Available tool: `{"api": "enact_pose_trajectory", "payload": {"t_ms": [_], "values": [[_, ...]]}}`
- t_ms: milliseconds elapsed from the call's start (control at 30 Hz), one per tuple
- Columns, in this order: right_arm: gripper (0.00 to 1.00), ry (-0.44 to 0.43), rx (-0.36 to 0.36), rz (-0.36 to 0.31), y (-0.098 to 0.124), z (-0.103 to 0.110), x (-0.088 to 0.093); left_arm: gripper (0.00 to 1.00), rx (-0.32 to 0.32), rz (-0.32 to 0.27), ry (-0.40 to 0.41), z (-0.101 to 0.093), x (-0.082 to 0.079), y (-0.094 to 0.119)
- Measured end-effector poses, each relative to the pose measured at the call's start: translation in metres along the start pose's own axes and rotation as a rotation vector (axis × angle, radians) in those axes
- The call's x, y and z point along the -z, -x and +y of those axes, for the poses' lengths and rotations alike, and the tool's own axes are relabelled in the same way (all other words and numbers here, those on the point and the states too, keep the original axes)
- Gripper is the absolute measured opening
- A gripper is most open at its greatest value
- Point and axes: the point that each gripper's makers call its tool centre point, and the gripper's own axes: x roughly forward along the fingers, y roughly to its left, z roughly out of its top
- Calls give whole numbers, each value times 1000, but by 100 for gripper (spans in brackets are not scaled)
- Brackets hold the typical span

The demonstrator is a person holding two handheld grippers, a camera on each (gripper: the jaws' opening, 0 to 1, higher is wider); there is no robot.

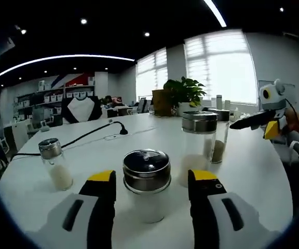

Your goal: Rotate the seasoning bottle until the label or dispensing opening points toward the visible target arrow and the bottle remains upright within the marked orientation range

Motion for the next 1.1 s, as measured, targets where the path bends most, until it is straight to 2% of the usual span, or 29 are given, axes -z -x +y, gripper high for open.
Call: {"api": "enact_pose_trajectory", "payload": {"t_ms": [100, 200, 300, 333, 367, 467, 533, 567, 667, 800, 900, 967, 1100], "values": [[99, -16, -10, -6, 0, 1, 0, 58, -89, -10, 60, 5, 0, 4], [99, -25, -13, -9, 0, 1, -1, 58, -175, -10, 8, 12, -1, 7], [99, -20, -8, -3, 0, 0, 0, 57, -228, -37, 41, 12, -6, 9], [99, -22, -7, -3, 0, -1, 0, 56, -281, -30, -17, 15, -6, 11], [99, -23, -6, -4, 0, -1, 0, 56, -286, -19, -51, 14, -6, 11], [99, -19, -3, -2, 0, -2, 0, 54, -290, -21, -20, 7, -5, 8], [99, -14, 1, 0, 0, -2, 1, 52, -336, -13, 7, 10, -1, 9], [99, -16, 1, 0, 0, -2, 1, 51, -368, -32, 29, 12, -2, 9], [99, -28, 2, 7, 0, -3, 3, 51, -394, -44, 43, 13, -2, 7], [99, -23, 3, 4, 1, -4, 1, 51, -399, -50, 57, 7, -2, 4], [99, -24, 4, 1, 0, -5, 0, 49, -440, -38, 39, 12, 0, 5], [99, -24, 4, 2, -1, -6, 0, 49, -447, -43, 75, 14, 1, 4], [99, -23, 4, 0, -1, -7, 0, 45, -447, -22, 66, 16, 7, 3]]}}
